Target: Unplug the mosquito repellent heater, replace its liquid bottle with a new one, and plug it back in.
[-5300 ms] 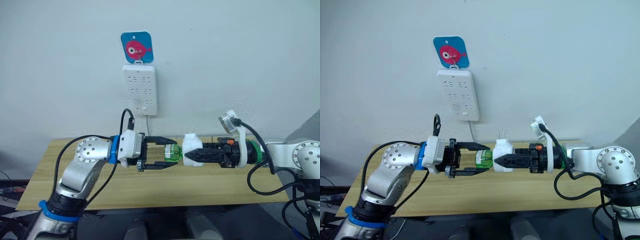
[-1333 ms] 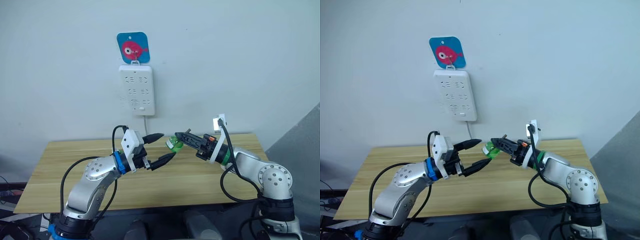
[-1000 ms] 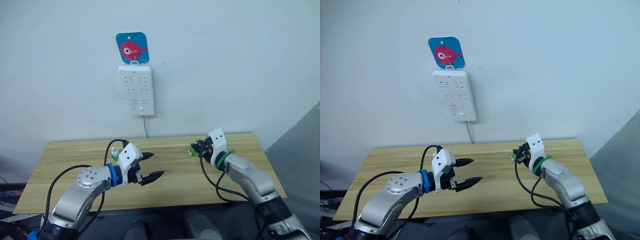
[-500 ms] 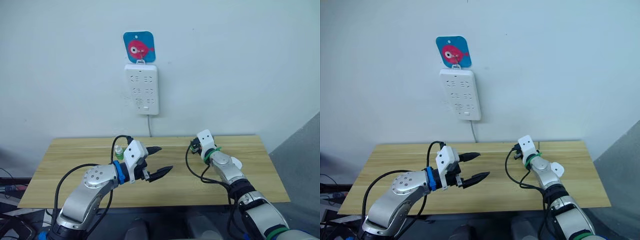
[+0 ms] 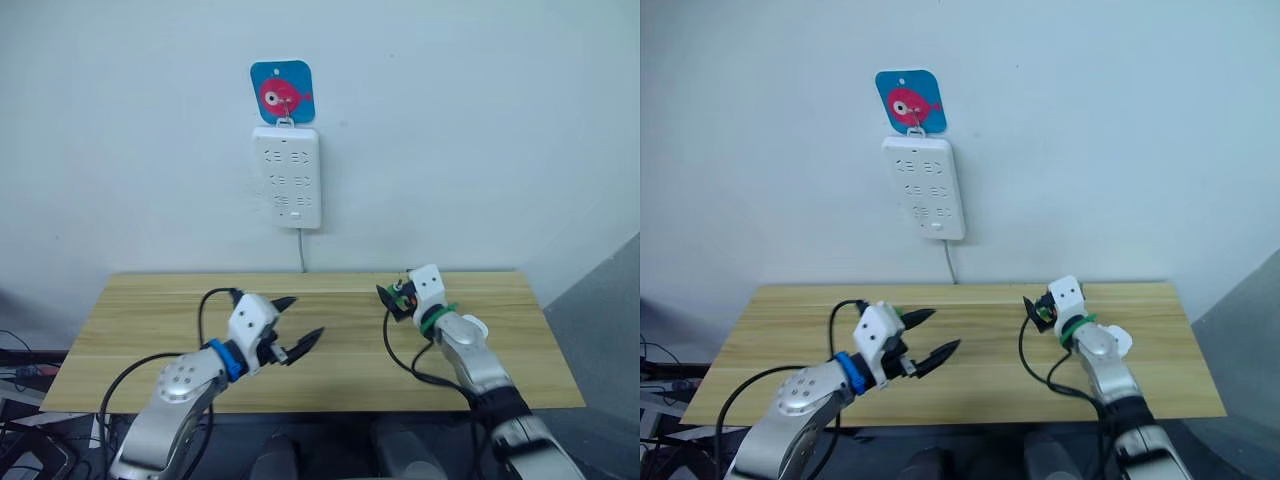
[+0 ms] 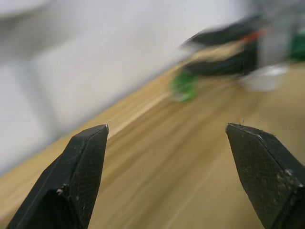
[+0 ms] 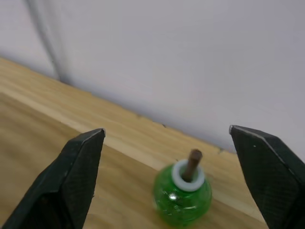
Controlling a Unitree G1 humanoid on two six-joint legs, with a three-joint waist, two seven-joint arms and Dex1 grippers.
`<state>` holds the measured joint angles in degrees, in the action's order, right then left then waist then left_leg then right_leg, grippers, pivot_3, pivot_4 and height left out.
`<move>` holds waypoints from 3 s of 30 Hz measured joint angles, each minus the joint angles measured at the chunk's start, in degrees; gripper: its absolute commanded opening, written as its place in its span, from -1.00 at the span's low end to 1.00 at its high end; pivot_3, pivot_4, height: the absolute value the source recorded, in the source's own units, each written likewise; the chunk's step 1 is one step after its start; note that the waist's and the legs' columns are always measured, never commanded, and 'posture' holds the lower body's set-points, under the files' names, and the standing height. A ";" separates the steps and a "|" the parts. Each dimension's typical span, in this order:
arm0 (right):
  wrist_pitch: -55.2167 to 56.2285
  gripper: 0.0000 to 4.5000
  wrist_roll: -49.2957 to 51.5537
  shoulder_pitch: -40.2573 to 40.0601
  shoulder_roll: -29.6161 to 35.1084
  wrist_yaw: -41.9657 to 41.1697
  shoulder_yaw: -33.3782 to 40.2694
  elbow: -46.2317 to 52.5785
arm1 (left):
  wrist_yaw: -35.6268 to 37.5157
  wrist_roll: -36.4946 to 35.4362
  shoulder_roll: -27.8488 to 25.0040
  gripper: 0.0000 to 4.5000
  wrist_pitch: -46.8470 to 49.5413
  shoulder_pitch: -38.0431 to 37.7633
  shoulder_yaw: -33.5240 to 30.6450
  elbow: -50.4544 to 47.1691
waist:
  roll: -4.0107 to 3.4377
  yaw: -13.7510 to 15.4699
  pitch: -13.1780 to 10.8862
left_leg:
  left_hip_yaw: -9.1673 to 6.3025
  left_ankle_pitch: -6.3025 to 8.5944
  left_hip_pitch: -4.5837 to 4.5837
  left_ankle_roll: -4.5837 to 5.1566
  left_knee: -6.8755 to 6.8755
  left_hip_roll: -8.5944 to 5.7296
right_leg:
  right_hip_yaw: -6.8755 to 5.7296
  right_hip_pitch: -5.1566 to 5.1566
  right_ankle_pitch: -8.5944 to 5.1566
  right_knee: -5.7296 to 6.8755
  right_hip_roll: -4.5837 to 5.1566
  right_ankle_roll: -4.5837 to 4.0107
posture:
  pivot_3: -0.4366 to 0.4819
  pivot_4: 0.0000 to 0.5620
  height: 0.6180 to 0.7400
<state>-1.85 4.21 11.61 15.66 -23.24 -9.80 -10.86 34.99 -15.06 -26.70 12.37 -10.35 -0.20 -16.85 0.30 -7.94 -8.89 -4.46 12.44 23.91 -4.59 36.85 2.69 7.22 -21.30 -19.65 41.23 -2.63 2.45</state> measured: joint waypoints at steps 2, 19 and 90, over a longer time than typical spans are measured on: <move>-3.97 0.99 0.55 -4.49 3.81 -3.73 -2.13 10.92 | -1.81 -0.06 1.04 0.83 -0.67 -1.38 -3.10 2.62 | 0.07 0.07 -0.55 | -0.01 0.00 -0.02 0.00 0.01 0.01 | 0.00 0.03 -0.02 0.00 0.01 -0.03 | -0.30 -0.33 0.41; -38.90 0.99 5.81 -5.22 15.33 -14.55 -10.59 49.55 | -7.63 5.07 3.37 0.83 -10.98 13.48 -7.35 34.14 | 1.11 0.54 -6.49 | 0.02 -0.01 0.32 -0.10 0.02 -0.01 | -0.10 -0.24 0.04 -0.12 0.15 0.01 | -0.47 0.13 0.41; -50.90 -0.25 26.80 20.30 6.62 -16.66 -7.29 37.02 | 38.02 -5.22 -10.11 0.00 7.28 38.00 13.66 10.63 | 1.43 -1.56 -5.03 | -0.28 -0.31 1.12 -0.63 0.04 -0.12 | -0.67 -0.91 0.36 -0.05 0.69 -0.02 | -0.42 -0.65 0.41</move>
<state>-52.75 31.01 31.91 22.28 -39.90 -17.09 26.16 73.02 -20.28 -36.81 19.65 27.65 13.45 -6.22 1.74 -9.50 -13.92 -4.75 12.13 25.02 -5.22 36.89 2.57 6.55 -22.22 -19.29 41.17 -1.95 2.44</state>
